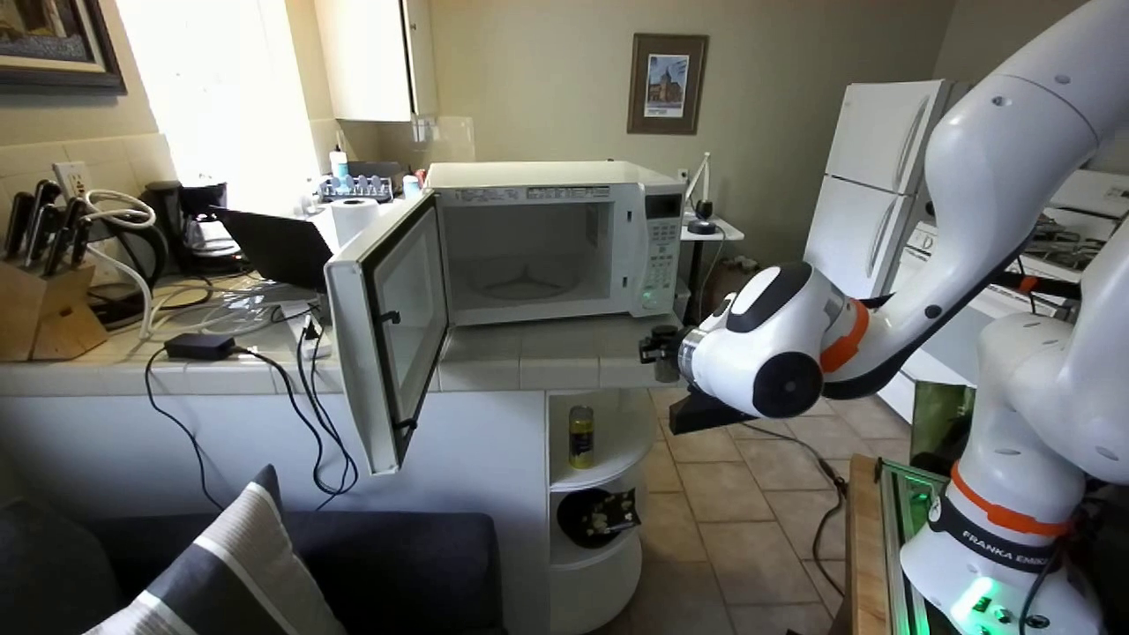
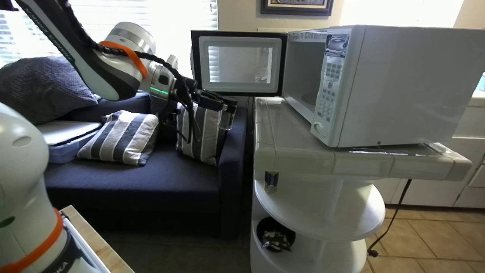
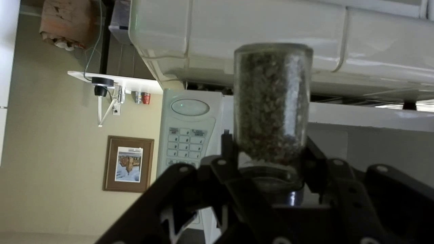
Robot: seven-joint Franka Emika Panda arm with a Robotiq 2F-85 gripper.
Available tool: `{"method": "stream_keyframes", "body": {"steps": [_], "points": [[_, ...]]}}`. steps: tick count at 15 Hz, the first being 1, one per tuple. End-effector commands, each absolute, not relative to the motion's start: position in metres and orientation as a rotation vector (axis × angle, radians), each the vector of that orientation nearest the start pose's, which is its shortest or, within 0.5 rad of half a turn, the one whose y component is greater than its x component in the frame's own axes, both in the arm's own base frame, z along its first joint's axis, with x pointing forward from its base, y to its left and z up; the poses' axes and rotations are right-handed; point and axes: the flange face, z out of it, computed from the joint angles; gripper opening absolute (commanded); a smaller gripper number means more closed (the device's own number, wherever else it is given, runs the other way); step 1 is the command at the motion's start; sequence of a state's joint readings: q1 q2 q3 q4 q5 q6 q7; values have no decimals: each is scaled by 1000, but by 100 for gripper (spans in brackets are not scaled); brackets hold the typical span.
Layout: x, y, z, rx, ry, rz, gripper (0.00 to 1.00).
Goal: Move the spice bottle to the shelf below the counter
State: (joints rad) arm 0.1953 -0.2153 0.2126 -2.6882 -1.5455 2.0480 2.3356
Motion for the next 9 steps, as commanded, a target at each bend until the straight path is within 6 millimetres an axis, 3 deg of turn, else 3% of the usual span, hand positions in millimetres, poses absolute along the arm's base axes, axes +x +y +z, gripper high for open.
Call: {"method": "stream_keyframes", "body": {"steps": [1, 9], "points": [[388, 114, 270, 2049, -850, 1378, 23], [391, 117, 193, 2135, -719, 1418, 23]]}}
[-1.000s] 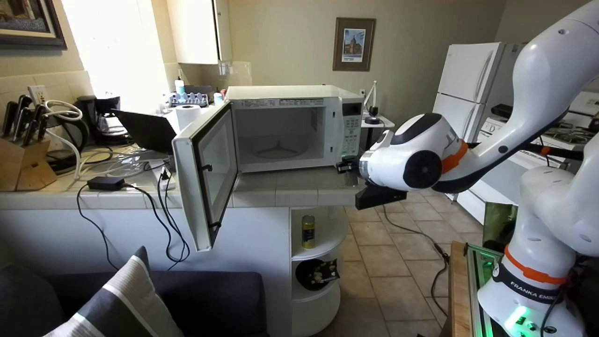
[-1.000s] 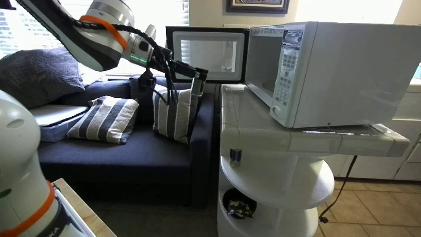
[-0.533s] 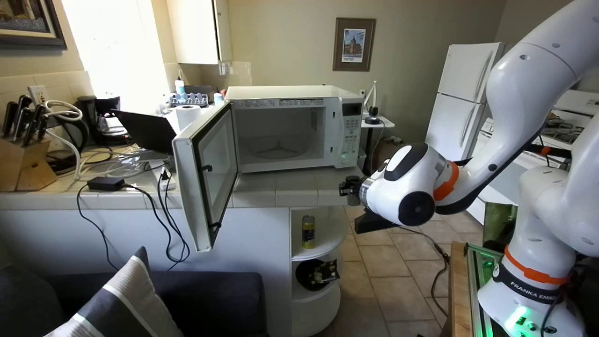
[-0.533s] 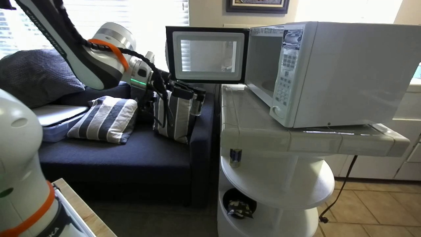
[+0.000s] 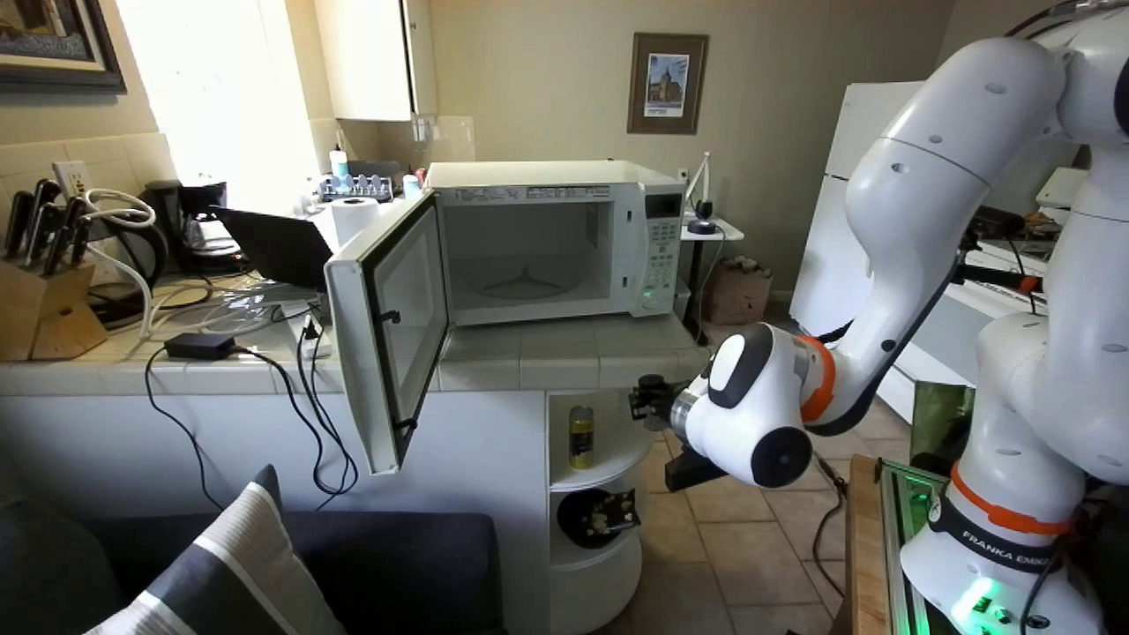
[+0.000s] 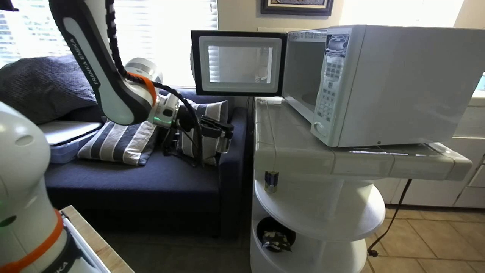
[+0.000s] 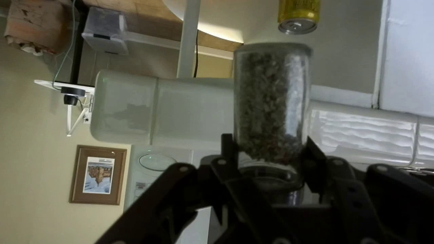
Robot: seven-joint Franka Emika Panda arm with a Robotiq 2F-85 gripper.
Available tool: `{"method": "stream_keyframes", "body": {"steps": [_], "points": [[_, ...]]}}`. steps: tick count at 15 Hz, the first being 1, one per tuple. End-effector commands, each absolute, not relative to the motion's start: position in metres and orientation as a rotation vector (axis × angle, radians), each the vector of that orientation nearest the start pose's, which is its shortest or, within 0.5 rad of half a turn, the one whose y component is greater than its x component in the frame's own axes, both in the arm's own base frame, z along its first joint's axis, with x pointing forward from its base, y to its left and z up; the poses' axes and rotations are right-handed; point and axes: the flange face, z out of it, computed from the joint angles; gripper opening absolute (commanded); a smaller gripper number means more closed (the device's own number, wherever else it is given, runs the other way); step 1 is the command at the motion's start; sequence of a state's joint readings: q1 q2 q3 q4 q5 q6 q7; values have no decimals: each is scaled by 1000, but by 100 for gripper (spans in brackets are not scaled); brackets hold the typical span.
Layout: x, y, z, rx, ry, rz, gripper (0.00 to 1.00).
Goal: Move the spice bottle to the shelf below the counter
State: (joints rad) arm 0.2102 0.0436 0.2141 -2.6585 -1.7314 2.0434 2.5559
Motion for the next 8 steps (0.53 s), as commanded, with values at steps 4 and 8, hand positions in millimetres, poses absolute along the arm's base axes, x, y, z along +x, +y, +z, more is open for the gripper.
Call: {"method": "stream_keyframes", "body": {"steps": [4, 8], "points": [[395, 112, 156, 2165, -668, 1447, 23], [410, 98, 134, 2164, -614, 1428, 23]]}}
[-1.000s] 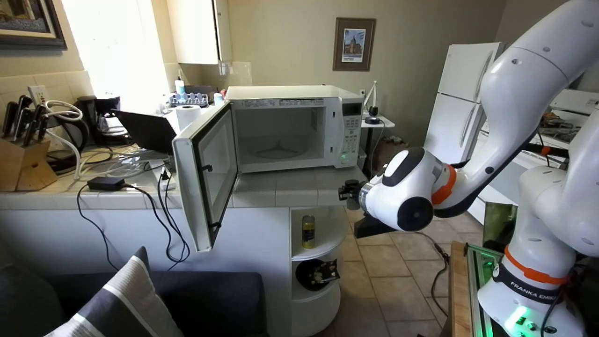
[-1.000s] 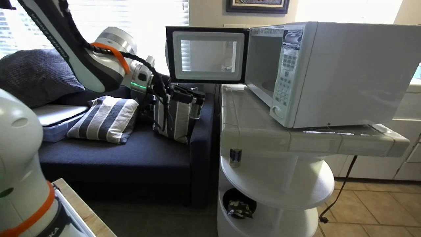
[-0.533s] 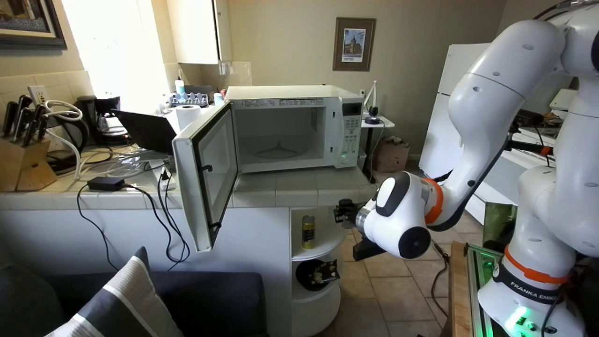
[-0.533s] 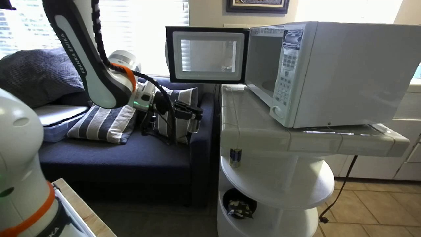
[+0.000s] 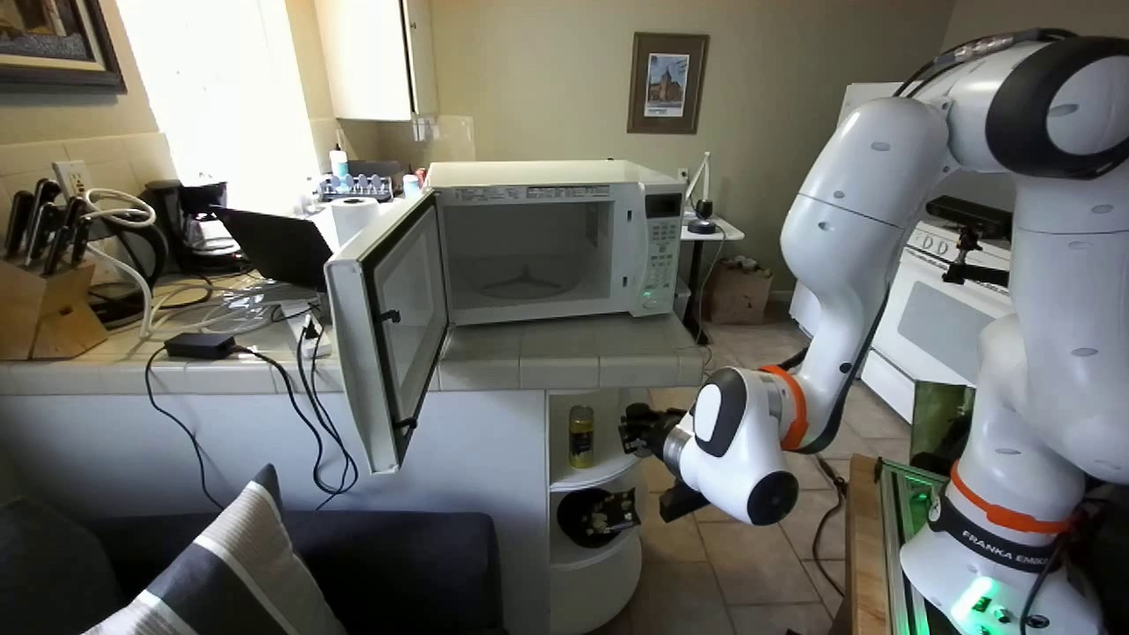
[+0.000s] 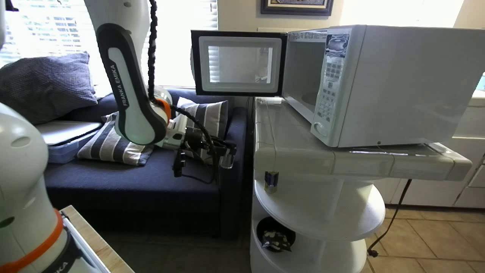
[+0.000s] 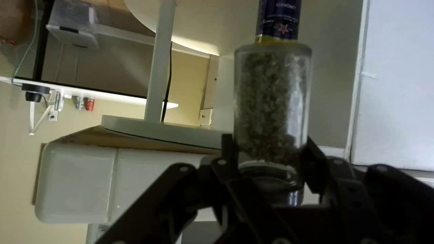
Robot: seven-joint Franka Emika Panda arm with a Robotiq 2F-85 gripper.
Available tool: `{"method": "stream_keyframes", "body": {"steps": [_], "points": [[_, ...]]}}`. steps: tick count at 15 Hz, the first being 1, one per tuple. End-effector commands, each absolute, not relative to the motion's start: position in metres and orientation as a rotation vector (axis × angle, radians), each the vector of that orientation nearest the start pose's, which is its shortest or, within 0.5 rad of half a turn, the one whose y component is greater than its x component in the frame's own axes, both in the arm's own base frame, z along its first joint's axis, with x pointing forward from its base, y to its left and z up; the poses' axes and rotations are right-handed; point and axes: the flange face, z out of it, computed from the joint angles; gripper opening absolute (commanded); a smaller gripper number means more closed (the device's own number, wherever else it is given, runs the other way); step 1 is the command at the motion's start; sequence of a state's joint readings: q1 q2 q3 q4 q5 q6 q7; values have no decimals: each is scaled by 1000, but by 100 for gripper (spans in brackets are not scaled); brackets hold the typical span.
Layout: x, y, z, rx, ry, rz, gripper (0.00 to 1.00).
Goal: Move the spice bottle to the shelf below the counter
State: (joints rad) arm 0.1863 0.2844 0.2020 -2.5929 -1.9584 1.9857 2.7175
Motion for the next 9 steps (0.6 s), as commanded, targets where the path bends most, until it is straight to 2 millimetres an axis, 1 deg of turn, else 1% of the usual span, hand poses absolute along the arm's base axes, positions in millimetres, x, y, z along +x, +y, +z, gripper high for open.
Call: {"method": "stream_keyframes", "body": {"steps": [1, 2, 4, 5, 9], "points": [[402, 86, 113, -2978, 812, -1901, 23], [399, 98, 137, -2960, 826, -1933, 48], [399, 88, 122, -3000, 813, -1908, 48], [399, 85, 118, -3012, 813, -1899, 48], [401, 86, 116, -3013, 809, -1897, 48]]}}
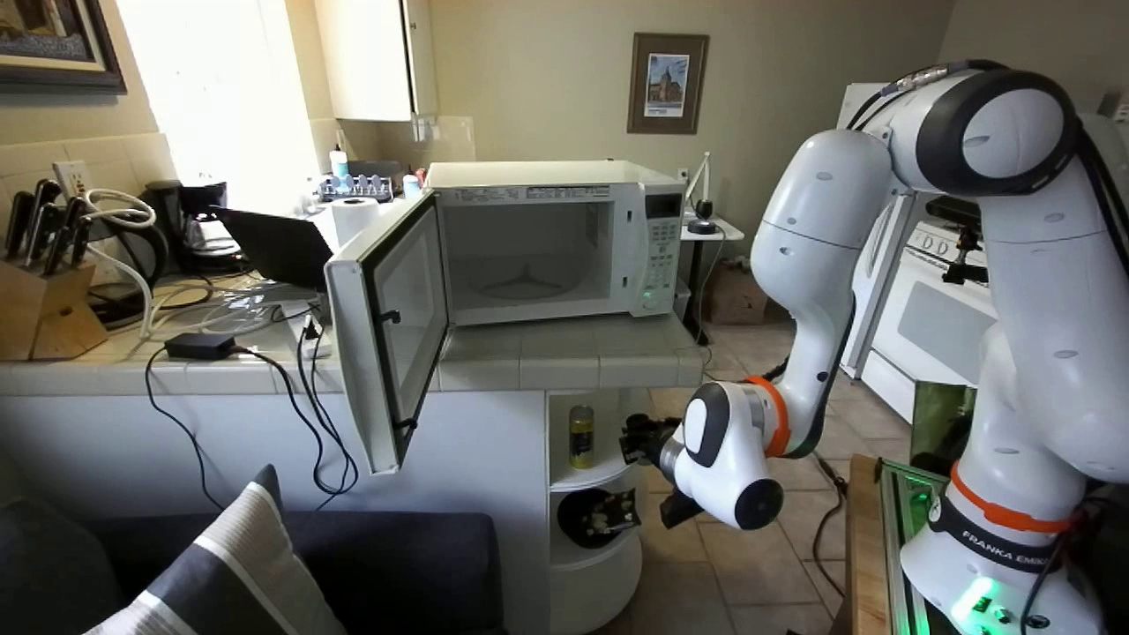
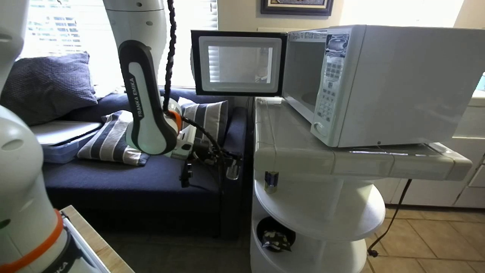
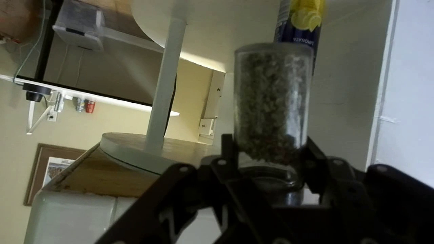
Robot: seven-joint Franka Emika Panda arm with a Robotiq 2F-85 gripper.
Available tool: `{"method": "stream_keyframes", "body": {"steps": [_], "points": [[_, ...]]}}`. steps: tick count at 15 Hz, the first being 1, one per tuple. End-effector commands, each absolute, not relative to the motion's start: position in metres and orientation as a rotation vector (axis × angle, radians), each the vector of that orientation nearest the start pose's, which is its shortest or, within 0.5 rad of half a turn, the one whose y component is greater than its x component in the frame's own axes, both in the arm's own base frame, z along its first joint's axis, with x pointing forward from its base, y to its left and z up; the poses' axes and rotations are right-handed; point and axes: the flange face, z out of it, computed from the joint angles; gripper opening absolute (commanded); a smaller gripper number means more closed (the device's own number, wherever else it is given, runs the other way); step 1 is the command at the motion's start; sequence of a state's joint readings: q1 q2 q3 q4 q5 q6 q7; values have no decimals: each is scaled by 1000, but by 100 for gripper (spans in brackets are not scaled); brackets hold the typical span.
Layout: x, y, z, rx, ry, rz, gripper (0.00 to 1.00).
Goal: Move the spice bottle to the shelf below the counter
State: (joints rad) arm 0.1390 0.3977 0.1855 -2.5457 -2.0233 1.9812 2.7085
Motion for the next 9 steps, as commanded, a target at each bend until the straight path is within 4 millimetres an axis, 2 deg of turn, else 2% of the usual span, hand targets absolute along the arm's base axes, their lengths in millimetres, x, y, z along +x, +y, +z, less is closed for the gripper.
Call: {"method": "stream_keyframes", "body": {"steps": [1, 2, 7, 8, 9], "points": [[401, 86, 116, 2172, -584, 1368, 48], [401, 86, 116, 2172, -584, 1369, 23], [416, 77, 78, 2058, -619, 1433, 23], [433, 81, 86, 2050, -633, 1407, 23], [436, 79, 79, 2025, -635, 1419, 23]]}}
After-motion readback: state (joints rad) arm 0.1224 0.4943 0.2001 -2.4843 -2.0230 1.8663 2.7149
